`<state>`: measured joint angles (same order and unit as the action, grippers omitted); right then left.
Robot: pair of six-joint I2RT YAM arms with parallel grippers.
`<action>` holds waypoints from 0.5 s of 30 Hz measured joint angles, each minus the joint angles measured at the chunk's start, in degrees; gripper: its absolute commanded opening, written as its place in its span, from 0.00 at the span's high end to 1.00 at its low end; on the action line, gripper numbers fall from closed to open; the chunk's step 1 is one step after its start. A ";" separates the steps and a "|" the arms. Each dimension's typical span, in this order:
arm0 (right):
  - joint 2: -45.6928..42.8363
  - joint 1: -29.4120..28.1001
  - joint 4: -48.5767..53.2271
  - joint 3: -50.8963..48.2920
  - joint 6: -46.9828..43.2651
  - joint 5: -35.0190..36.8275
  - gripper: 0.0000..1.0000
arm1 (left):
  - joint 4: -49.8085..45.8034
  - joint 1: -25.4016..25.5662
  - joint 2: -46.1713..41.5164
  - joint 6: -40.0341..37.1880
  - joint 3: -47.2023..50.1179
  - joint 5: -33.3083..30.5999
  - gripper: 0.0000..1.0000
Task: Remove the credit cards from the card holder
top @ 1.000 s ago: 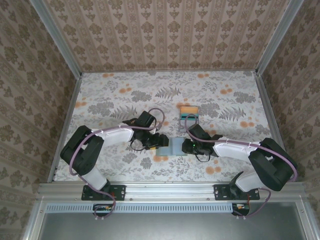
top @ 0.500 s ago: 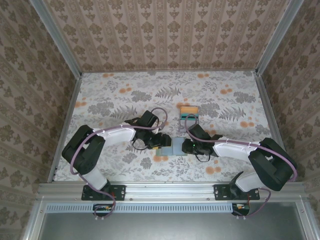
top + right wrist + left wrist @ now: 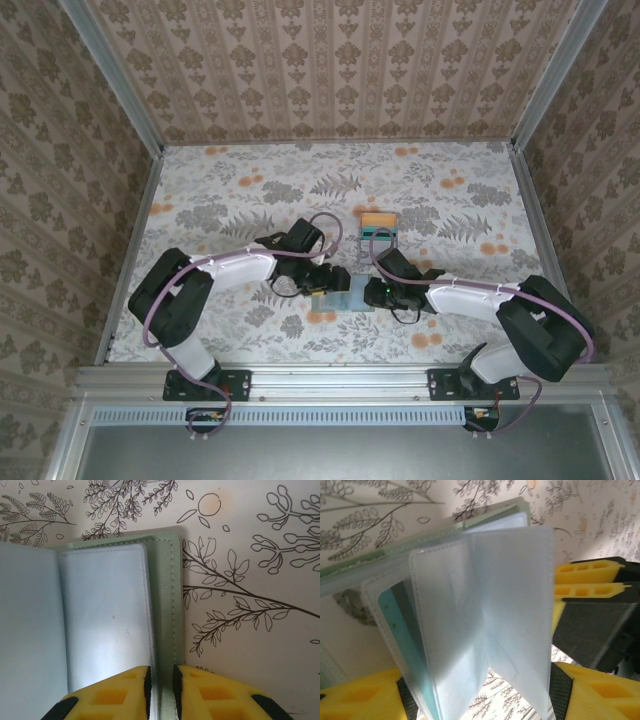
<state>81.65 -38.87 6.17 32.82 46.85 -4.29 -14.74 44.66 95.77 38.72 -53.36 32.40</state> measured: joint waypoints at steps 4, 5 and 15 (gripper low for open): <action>0.00 0.00 -0.09 0.00 0.02 0.00 0.75 | -0.02 0.00 0.00 -0.17 -0.42 -0.04 0.26; 0.00 0.00 -0.09 0.00 0.02 0.00 0.75 | -0.11 0.00 -0.02 -0.20 -0.42 -0.04 0.25; 0.00 -0.02 -0.11 0.00 0.02 0.00 0.75 | -0.22 0.83 0.00 -1.03 -0.52 0.02 0.24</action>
<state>81.65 -38.89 6.07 32.82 46.87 -4.29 -14.96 45.50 95.77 37.69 -53.89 32.42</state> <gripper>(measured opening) 0.253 0.761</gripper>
